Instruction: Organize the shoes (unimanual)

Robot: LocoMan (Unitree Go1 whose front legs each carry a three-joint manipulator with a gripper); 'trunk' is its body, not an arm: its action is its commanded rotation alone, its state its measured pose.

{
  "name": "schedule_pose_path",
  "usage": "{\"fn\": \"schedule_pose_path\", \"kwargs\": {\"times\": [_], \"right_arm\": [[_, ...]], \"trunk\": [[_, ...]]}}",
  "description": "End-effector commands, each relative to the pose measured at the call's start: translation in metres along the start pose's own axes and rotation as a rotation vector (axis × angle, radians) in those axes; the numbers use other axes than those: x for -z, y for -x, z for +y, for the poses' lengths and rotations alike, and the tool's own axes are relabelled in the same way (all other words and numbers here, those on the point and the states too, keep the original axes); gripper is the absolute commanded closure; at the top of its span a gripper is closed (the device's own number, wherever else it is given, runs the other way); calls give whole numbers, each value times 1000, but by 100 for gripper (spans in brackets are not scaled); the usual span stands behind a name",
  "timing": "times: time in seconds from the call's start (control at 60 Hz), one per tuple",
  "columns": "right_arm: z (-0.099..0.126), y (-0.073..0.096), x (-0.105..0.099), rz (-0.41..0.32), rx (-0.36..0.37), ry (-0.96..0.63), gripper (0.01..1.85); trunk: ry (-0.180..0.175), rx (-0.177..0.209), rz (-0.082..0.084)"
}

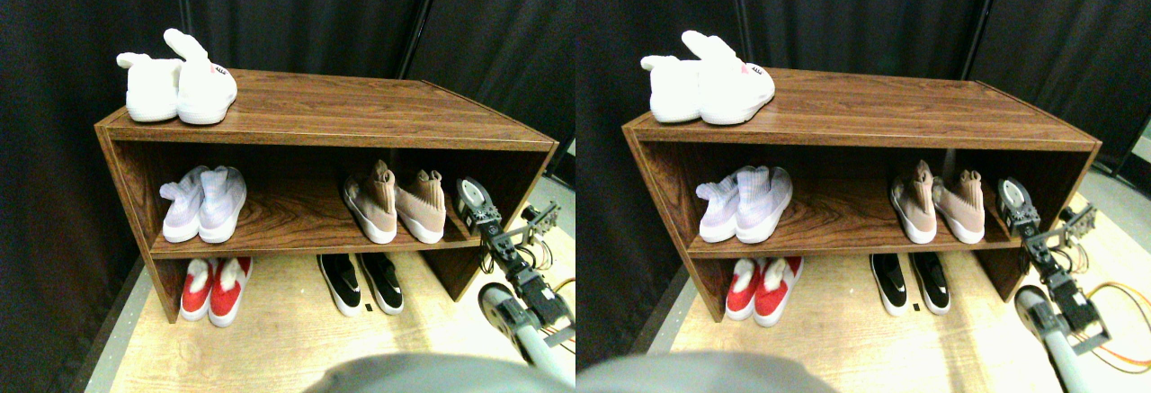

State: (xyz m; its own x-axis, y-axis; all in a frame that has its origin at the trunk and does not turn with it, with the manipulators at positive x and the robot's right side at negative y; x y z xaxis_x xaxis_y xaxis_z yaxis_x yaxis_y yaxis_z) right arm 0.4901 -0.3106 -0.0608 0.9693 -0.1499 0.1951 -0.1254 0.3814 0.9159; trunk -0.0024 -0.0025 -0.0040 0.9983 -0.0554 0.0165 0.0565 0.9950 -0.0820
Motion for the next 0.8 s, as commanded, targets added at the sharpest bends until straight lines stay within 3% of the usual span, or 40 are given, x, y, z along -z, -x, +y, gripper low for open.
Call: {"fn": "schedule_pose_path", "kwargs": {"times": [0.017, 0.167, 0.55, 0.8], "right_arm": [[-3, -6, 1, -36, 26, 18, 180], [-9, -15, 7, -3, 39, 4, 180], [-5, -12, 37, 59, 76, 5, 180], [-1, -8, 52, 56, 90, -22, 180]], "trunk": [[12, -15, 11], [16, -21, 13], [33, -42, 14], [52, -58, 11]]}}
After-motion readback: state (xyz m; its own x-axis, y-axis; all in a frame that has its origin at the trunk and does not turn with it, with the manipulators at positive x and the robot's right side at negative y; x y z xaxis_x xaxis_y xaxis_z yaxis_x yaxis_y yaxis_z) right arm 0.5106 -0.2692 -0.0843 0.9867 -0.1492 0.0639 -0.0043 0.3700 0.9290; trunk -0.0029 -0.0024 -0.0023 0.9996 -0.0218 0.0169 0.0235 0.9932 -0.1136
